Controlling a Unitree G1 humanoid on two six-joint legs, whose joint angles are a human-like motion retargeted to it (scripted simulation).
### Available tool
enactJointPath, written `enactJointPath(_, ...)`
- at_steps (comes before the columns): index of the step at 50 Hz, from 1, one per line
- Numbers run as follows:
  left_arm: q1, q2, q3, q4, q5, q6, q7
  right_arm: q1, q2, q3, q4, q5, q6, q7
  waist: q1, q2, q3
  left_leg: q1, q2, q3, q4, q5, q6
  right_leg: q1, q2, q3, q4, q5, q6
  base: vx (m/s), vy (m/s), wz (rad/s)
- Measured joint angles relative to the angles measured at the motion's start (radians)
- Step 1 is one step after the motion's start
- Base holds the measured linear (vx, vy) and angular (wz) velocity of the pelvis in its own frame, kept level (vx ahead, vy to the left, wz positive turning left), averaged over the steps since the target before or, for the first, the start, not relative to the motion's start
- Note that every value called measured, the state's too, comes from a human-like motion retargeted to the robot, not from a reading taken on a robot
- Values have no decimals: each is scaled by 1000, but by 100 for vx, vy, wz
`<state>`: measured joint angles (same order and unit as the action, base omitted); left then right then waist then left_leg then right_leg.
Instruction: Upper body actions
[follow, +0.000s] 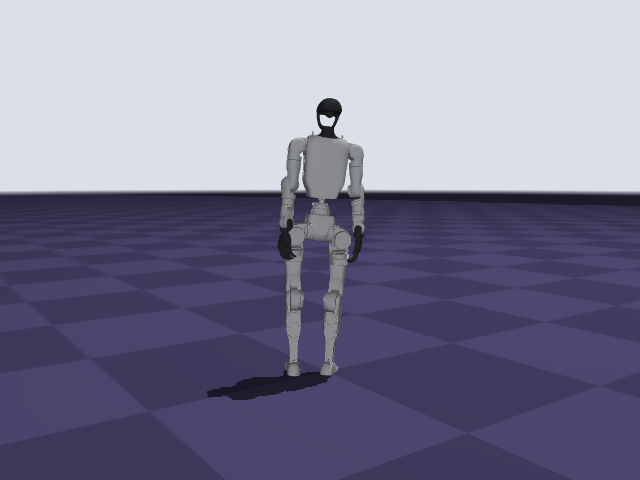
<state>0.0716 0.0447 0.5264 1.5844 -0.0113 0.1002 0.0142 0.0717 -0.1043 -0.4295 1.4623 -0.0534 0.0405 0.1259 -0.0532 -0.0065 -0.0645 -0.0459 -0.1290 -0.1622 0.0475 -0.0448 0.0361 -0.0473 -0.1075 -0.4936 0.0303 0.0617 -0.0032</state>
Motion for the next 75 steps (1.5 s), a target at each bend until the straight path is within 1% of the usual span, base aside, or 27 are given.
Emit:
enactJointPath(4,-59,-8,-59,-35,15,2,-18,-41,1,29,-71,-10,-14,54,-5,-1,1,-2,1,2,1,2,-1,-4,-2,3,1,5,0,-3,-1,-2)
enactJointPath(10,-153,-9,-152,-53,80,14,-67,-72,1,66,-132,-51,-20,70,-9,-1,1,-5,4,4,1,3,-3,-10,-3,8,3,8,1,0,0,0)
enactJointPath(14,-196,-16,-189,-45,116,12,-76,-59,5,75,-136,-105,-28,58,-13,-2,-1,-7,6,2,0,3,-4,-13,-3,7,4,8,1,0,0,0)
enactJointPath(20,-223,-38,-232,-47,111,21,-102,-18,3,66,-72,-153,-26,10,-25,-3,-1,-7,13,3,0,-1,-9,-17,0,9,7,6,-1,1,-2,-1)
enactJointPath(23,-224,-54,-243,-65,118,17,-117,4,-7,56,-16,-158,-17,-7,-28,0,-2,-7,19,8,-2,-4,-12,-20,3,11,10,4,-2,2,-4,-7)
enactJointPath(30,-230,-83,-251,-61,106,6,-96,22,-44,60,122,-144,-6,-64,-35,11,2,-2,33,11,1,-12,-23,-16,18,10,10,-3,-15,2,-5,-3)
enactJointPath(35,-213,-80,-253,-30,118,12,-89,-20,-67,128,203,-106,0,-109,-34,24,6,8,46,14,7,-21,-35,-6,35,16,7,-9,-32,5,-9,-6)
enactJointPath(40,-154,-59,-238,22,114,3,-20,-104,-70,216,226,-108,-3,-131,-31,36,0,7,64,21,35,-40,-54,0,50,28,6,-13,-53,8,-10,-7)
enactJointPath(43,-100,-41,-196,51,76,-26,-53,-182,-65,259,208,-98,2,-105,-41,34,1,-19,68,14,93,-55,-65,0,45,27,12,-18,-63,5,-12,13)
enactJointPath(45,-57,-31,-156,66,30,-38,-90,-235,-60,281,185,-90,7,-74,-29,25,4,-48,59,30,152,-40,-65,-1,36,46,19,-19,-71,4,-11,-6)
enactJointPath(46,-37,-25,-139,72,6,-37,-105,-263,-56,287,170,-86,12,-56,-25,15,5,-71,51,32,195,-11,-68,-2,25,49,22,-20,-74,0,-13,-3)
enactJointPath(47,-18,-18,-124,79,-16,-37,-117,-292,-53,291,156,-82,17,-37,-23,5,6,-100,40,32,242,25,-71,-4,12,50,25,-20,-76,-5,-15,27)
enactJointPath(49,11,0,-107,91,-47,-36,-131,-355,-45,291,122,-67,26,-5,-25,-21,10,-186,3,27,369,135,-69,-9,-24,33,29,-19,-75,-11,-14,63)
enactJointPath(50,21,12,-105,98,-57,-37,-134,-387,-43,286,103,-57,28,9,-27,-37,11,-243,-19,25,444,196,-63,-14,-47,22,32,-18,-73,-15,-16,83)
enactJointPath(52,41,38,-121,107,-48,-37,-134,-440,-48,270,62,-39,22,28,-11,-70,20,-356,-56,67,592,276,-14,-20,-89,3,40,-17,-71,-15,-15,72)
enactJointPath(53,45,53,-132,113,-35,-34,-135,-467,-53,259,43,-35,22,42,3,-86,23,-416,-63,104,669,276,10,-28,-107,-6,46,-17,-72,-14,-12,53)
enactJointPath(55,61,72,-154,116,4,-20,-134,-518,-68,237,13,-41,23,67,32,-108,33,-509,-60,177,792,243,44,-35,-135,-19,53,-17,-73,-14,-5,36)
enactJointPath(57,68,83,-178,116,39,-2,-141,-568,-85,214,-9,-55,25,84,65,-109,44,-589,-54,224,892,207,61,-44,-142,-26,56,-16,-76,-14,-1,18)
enactJointPath(59,80,87,-196,116,56,3,-160,-599,-93,215,-29,-53,16,92,79,-109,44,-654,-70,240,966,184,60,-50,-147,-32,56,-15,-78,-4,0,8)
enactJointPath(62,104,81,-196,116,62,3,-184,-619,-94,242,-37,-42,-7,96,79,-110,27,-710,-103,240,1018,172,39,-54,-151,-38,51,-14,-80,4,0,8)
enactJointPath(65,101,65,-177,116,42,4,-178,-623,-87,255,-22,-60,-14,86,78,-107,12,-721,-109,243,1015,152,35,-57,-147,-44,47,-16,-82,0,0,0)
enactJointPath(68,77,55,-168,116,28,-6,-181,-608,-76,253,0,-66,-21,76,75,-103,3,-689,-88,249,958,137,40,-55,-140,-54,41,-18,-81,0,1,6)
enactJointPath(72,48,49,-172,116,34,-18,-182,-567,-65,244,34,-72,-25,70,69,-88,-18,-597,-84,202,809,142,27,-50,-120,-67,29,-22,-76,6,4,9)
enactJointPath(75,31,48,-167,116,38,-24,-176,-532,-60,245,57,-93,-12,83,59,-73,-28,-491,-94,129,665,156,0,-37,-99,-75,23,-30,-74,9,9,5)
